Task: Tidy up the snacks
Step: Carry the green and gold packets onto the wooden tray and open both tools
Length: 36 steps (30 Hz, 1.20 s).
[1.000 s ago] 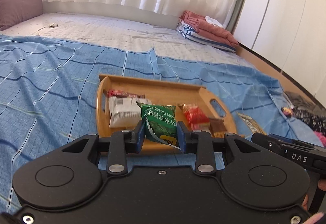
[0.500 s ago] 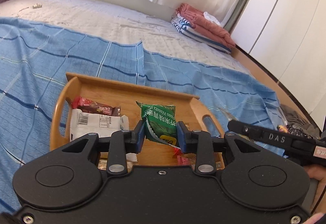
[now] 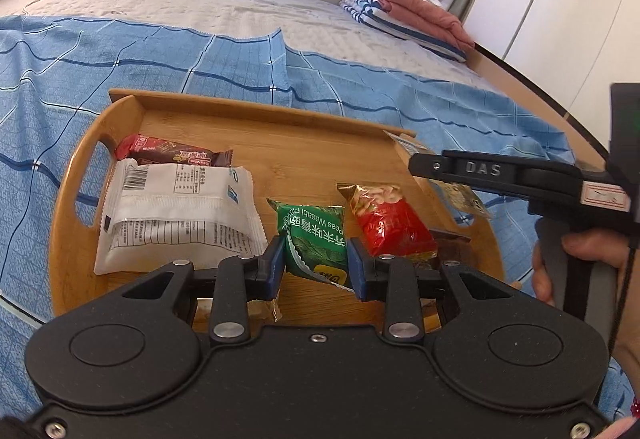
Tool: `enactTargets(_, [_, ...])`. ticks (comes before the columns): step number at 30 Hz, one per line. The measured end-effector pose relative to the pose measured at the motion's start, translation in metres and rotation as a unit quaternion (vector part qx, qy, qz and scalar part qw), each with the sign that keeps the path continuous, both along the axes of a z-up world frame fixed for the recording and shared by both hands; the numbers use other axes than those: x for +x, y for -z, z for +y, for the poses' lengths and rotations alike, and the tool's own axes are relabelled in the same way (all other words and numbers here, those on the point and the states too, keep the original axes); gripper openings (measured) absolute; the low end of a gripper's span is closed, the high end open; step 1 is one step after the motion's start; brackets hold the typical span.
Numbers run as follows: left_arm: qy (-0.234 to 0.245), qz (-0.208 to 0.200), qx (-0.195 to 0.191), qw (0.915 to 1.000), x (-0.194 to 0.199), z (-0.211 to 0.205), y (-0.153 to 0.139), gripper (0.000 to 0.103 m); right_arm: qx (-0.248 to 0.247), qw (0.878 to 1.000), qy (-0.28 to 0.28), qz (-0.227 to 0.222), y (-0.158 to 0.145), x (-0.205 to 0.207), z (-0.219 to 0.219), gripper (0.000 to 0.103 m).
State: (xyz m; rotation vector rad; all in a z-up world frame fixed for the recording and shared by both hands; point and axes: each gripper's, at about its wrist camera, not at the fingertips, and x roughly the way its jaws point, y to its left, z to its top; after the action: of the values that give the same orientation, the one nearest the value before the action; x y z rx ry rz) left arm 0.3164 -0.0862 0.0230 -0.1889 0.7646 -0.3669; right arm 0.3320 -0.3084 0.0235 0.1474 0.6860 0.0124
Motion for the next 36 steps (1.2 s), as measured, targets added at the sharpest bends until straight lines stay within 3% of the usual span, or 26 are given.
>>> enactTargets(21, [0.004, -0.004, 0.021, 0.9998, -0.007, -0.015, 0.016, 0.032, 0.001, 1.000, 0.000, -0.001, 0.028, 0.011, -0.004, 0.071])
enactTargets(22, [0.005, -0.003, 0.024, 0.9997, -0.007, -0.016, 0.016, 0.035, 0.003, 1.000, -0.001, -0.003, 0.028, 0.009, -0.004, 0.077])
enactTargets(25, [0.010, -0.002, 0.019, 0.9998, -0.009, -0.016, 0.014, 0.050, 0.006, 1.000, -0.001, -0.011, 0.024, 0.005, -0.005, 0.084])
enactTargets(33, [0.014, -0.039, 0.042, 0.9983, -0.028, -0.018, -0.008, 0.079, 0.013, 1.000, -0.005, -0.027, 0.005, -0.018, -0.003, 0.088])
enactTargets(36, [0.017, -0.054, 0.056, 0.9968, -0.038, -0.017, -0.016, 0.080, 0.012, 0.999, -0.008, -0.034, -0.003, -0.031, -0.001, 0.089])
